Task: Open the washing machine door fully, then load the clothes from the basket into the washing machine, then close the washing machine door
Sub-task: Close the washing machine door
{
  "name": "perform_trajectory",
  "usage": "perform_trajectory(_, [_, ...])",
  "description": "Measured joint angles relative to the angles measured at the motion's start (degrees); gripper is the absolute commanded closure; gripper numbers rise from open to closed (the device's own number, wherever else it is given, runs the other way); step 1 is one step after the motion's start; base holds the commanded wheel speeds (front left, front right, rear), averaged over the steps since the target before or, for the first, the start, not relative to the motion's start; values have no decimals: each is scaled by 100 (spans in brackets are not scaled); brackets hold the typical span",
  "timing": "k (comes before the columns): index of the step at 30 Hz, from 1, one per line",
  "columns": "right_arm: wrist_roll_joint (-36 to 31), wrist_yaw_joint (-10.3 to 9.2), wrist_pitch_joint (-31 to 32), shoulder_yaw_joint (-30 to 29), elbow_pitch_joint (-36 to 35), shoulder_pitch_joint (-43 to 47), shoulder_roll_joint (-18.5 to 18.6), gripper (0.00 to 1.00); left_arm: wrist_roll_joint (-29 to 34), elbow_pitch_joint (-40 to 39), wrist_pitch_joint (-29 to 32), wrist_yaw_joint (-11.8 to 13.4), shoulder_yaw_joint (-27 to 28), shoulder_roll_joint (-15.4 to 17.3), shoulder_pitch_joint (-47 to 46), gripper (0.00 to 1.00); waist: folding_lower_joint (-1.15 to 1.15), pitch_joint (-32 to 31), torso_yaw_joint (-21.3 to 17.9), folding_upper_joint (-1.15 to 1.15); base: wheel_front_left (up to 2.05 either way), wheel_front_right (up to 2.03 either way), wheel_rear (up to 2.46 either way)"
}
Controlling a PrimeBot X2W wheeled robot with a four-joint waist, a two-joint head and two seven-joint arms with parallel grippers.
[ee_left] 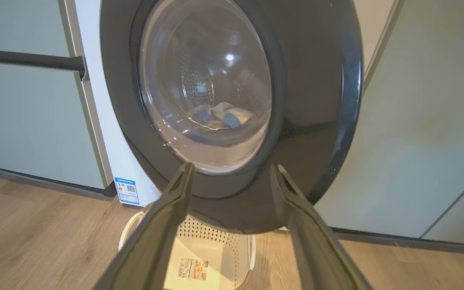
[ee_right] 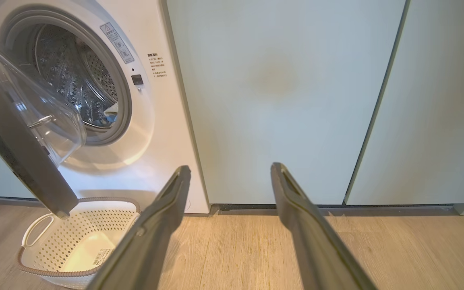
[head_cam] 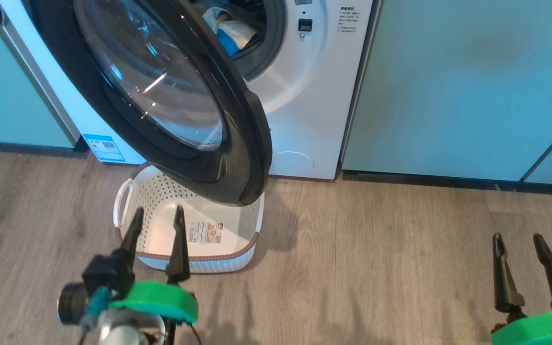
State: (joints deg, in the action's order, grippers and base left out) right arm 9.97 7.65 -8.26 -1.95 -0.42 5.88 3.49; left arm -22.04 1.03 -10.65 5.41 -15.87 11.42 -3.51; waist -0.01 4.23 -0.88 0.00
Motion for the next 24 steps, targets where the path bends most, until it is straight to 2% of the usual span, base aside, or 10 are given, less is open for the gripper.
perform_trajectory(8, [-41, 0, 77, -5, -144, 126, -24, 0, 196, 60, -46, 169, -129, 35, 191, 0, 0, -46, -62, 0, 0, 0, 0])
perform_trajectory(24, [-49, 0, 130, -5, -202, 204, -63, 0, 196, 125, -69, 220, -270, 31, 285, 0, 1, -84, -94, 0, 0, 0, 0])
